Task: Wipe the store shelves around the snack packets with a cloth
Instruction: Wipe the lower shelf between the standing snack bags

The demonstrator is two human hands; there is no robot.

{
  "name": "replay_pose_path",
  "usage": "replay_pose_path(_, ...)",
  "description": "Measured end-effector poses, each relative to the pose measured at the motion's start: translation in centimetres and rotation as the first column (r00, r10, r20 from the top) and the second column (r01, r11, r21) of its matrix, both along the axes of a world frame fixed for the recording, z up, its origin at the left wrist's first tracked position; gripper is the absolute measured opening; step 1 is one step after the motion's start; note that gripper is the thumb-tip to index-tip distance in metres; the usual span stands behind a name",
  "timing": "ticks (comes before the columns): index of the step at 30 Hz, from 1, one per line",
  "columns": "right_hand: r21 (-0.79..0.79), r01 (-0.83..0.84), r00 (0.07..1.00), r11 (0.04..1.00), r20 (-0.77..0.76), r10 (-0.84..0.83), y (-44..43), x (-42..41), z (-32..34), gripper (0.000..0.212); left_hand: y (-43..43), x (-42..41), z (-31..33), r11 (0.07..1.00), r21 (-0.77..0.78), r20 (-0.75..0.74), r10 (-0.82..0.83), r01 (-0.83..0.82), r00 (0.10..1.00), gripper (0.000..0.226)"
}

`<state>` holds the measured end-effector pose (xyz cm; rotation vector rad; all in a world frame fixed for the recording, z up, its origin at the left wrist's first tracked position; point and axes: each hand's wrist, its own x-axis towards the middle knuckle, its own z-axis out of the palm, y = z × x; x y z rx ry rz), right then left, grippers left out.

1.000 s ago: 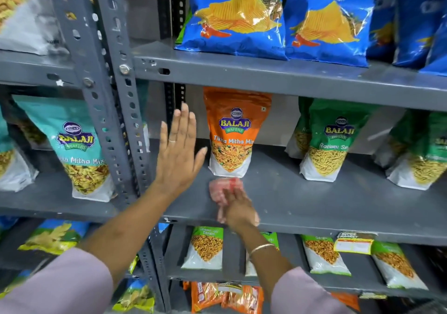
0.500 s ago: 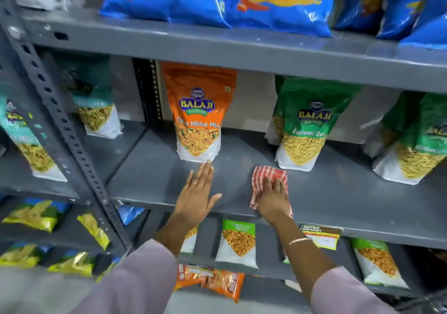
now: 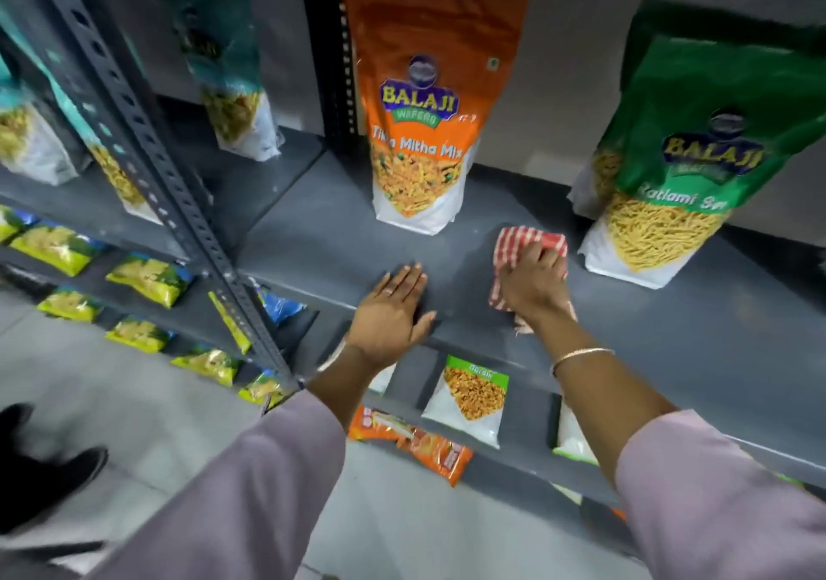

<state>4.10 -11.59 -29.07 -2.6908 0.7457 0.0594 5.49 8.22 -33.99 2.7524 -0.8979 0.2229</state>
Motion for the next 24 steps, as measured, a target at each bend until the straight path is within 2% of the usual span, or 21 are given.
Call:
replay_pose_path(4, -0.037, -0.024, 0.999, 0.999, 0.021, 0.025, -0.2, 1.6, -0.9, 0.063, 0.0, 0.0, 0.0, 1.000, -0.025, -0.001, 0.008, -0.008, 1.000, 0.061)
replay_pose_path(12, -0.002, 0.110, 0.994, 0.994, -0.017, -0.110, -1.1, 6.7, -0.9, 0.065, 0.0, 0.5, -0.8, 0.995, -0.094, 0.127, -0.004, 0.016, 0.992, 0.056)
replay_pose_path(16, 0.086, 0.124, 0.992, 0.989, 0.007, -0.126, -3.2, 10.2, 0.2, 0.069, -0.2, 0.7, -1.2, 0.986, -0.162, 0.161, -0.005, 0.032, 0.987, 0.055)
replay_pose_path(21, 0.300, -0.037, 0.999, 0.953, 0.011, 0.036, -5.1, 14.1, 1.5, 0.056, -0.2, 0.8, -1.7, 0.988, -0.154, 0.178, 0.003, 0.024, 0.984, 0.055)
replay_pose_path(22, 0.315, -0.060, 0.998, 0.947, -0.005, 0.065, -5.2, 14.5, 1.7, 0.056, -0.2, 0.8, -1.8, 0.989, -0.149, 0.169, 0.001, 0.024, 0.986, 0.056)
replay_pose_path(24, 0.252, -0.141, 0.989, 0.957, 0.001, 0.145, -5.6, 15.2, 1.3, 0.059, -0.1, 0.8, -1.9, 0.989, -0.147, 0.160, -0.002, 0.026, 0.987, 0.056)
